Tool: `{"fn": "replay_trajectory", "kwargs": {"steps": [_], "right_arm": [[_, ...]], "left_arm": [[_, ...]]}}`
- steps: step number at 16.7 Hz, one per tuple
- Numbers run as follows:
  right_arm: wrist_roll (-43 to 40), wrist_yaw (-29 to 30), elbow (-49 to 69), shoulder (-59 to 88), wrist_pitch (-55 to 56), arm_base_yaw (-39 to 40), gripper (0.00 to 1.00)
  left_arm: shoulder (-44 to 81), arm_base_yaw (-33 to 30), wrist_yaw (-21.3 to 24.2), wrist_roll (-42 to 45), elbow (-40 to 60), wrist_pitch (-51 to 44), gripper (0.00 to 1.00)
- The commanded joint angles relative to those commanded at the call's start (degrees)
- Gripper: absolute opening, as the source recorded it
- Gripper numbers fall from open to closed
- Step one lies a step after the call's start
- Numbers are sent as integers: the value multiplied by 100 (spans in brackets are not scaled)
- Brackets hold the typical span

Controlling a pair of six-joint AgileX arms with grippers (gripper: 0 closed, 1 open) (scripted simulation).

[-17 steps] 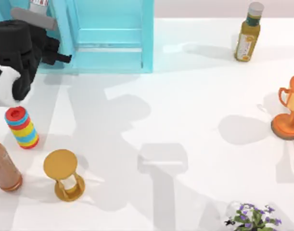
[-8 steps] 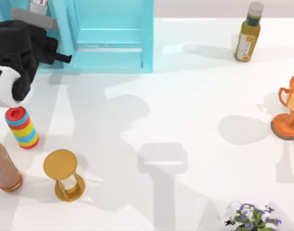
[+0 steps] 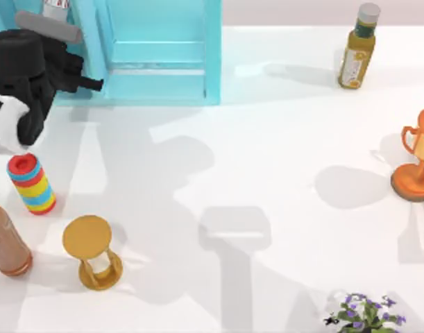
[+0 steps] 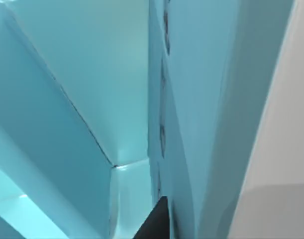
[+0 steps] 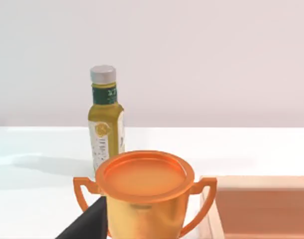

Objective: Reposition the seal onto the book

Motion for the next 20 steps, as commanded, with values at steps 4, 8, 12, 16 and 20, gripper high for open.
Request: {"fn": "replay_trajectory", "kwargs": {"steps": [4, 8, 12, 16, 20], "right_arm": [[0, 0, 0, 0, 0, 0, 100], [0, 0, 0, 0, 0, 0, 100], [0, 0, 0, 0, 0, 0, 100], [0, 0, 0, 0, 0, 0, 100], [0, 0, 0, 0, 0, 0, 100]], "left_arm": [[-140, 94, 448, -81, -393, 209, 0], [-723, 32, 438, -96, -672, -336, 0], [-2257, -70, 370, -121, -1149, -1418, 0], [-4322, -168, 254, -148, -1670, -2680, 0], [-5908, -220, 119, -188, -2101, -3766, 0]]}}
